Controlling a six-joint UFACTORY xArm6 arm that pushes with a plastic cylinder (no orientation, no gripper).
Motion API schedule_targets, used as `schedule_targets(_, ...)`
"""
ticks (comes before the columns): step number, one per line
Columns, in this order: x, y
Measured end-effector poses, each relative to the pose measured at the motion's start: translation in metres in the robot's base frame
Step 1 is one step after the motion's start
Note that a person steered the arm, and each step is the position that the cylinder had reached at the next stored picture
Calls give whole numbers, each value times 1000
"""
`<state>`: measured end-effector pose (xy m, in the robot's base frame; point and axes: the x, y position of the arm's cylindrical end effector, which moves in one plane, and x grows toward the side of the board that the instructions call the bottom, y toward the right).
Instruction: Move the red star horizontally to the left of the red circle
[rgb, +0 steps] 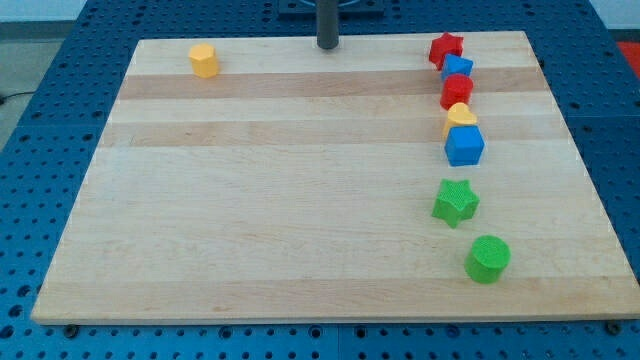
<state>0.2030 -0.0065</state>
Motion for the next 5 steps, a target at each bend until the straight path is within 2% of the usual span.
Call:
schedule_targets(1, 0, 15)
schedule_targets(4, -1, 175)
schedule_targets(5, -10, 198)
